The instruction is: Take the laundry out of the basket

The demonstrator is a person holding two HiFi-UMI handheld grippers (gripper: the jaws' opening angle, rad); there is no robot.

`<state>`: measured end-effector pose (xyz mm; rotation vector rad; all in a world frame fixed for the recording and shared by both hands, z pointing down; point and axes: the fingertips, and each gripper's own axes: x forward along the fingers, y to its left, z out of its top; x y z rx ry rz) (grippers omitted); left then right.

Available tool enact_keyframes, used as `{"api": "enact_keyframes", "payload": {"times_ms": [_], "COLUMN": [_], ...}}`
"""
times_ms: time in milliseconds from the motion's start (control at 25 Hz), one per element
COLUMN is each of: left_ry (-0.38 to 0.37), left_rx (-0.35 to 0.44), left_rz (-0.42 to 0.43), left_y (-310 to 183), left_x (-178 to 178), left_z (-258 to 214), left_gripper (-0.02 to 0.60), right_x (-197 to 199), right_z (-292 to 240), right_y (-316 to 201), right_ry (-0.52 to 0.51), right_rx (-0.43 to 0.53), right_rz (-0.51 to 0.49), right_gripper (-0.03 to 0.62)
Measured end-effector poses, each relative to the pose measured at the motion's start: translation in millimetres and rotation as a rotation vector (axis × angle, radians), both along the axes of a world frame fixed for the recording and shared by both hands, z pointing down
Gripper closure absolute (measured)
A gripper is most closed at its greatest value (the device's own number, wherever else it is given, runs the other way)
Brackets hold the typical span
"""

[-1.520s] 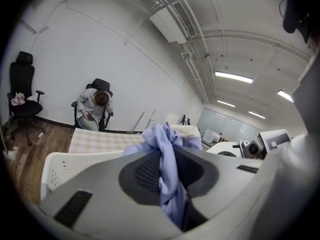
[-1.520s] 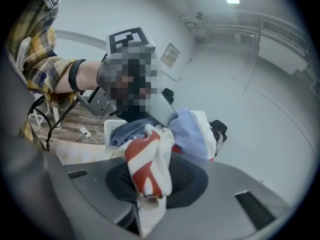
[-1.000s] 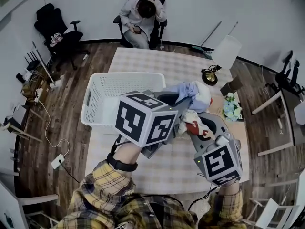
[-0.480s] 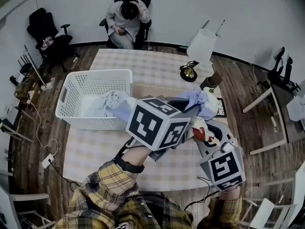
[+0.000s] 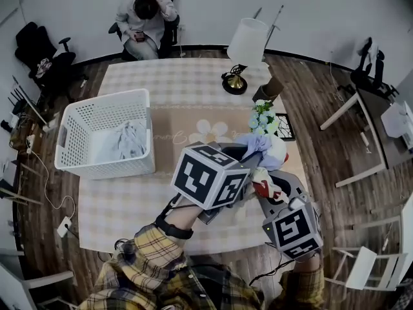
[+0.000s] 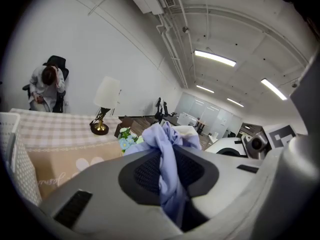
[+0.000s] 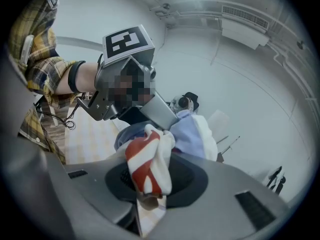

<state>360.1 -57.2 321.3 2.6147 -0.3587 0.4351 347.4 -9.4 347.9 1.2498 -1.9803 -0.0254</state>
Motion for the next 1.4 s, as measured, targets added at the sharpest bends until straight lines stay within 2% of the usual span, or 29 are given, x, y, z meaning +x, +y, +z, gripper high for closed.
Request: {"api": "enact_keyframes", "payload": {"times_ms": [200, 840, 1000, 1240, 1400], "left_ry": [-0.06, -0.243, -0.246, -0.244, -0.236], "left_rx": [-0.1, -0.276, -0.301, -0.286, -0.251], "left_rz": [0.005, -0.025, -0.031, -0.038, -0.055], "left_y": [3, 0, 2, -2, -7], "left_x": [-5, -43, -46, -48, -53], "left_z": [58, 217, 234, 232, 218], "left_gripper": [0.491, 0.483, 0.477, 0.447, 0.383], "right_x": [-5, -33, -35, -31, -27], "right_z": [51, 195, 210, 207, 193], "right_y": [7, 10, 13, 12, 15], "right_ry": [-0.055, -0.277, -0.332, -0.372, -0.369], "right_rx": [-0.119, -0.372, -0.395, -0.4, -0.396], "right_rz": [0.021, 0.086, 0.111, 0.135, 0.133], "right_gripper": [0.488, 0.482, 0.474, 0.439, 0.402]}}
